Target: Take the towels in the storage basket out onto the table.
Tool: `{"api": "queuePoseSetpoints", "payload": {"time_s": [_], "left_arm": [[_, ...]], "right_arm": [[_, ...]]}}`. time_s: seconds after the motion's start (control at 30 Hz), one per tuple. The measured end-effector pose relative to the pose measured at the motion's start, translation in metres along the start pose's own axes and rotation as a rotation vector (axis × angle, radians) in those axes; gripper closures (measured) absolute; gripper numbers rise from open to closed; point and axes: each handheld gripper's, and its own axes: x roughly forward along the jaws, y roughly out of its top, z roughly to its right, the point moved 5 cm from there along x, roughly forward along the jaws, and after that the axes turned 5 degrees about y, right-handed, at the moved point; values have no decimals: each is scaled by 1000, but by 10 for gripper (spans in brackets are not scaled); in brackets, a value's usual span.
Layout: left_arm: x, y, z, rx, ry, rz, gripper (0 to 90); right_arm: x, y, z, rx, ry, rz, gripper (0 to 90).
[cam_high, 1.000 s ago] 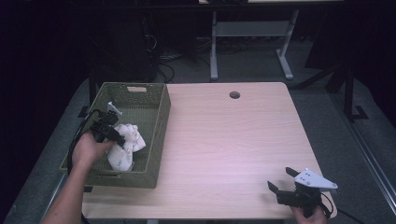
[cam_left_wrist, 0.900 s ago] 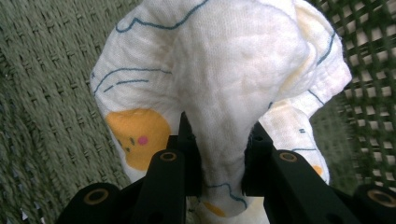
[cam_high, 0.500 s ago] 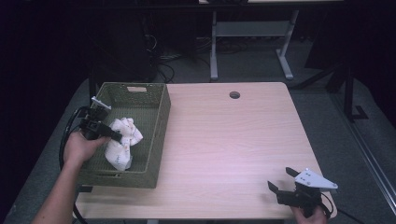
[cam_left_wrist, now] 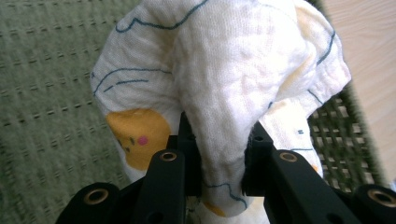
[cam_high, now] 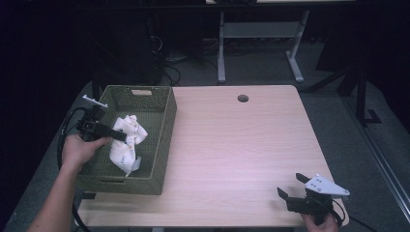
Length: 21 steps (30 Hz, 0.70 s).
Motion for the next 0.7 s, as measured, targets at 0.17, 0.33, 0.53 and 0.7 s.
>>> {"api": "queuePoseSetpoints", "payload": {"time_s": [0.17,0.33,0.53,0.7], "left_arm": [[-9,3,1,-13,-75,52,740],[-14,4,4,-20,-118,81,739],[-22,8,10,-20,-187,147,740],[-28,14,18,-17,-250,175,740]], "right_arm": [[0,1,1,2,-4,3,137],[0,1,1,-3,-5,5,137],[0,1,1,-6,-5,7,137],[0,1,1,-6,-6,7,137]]}}
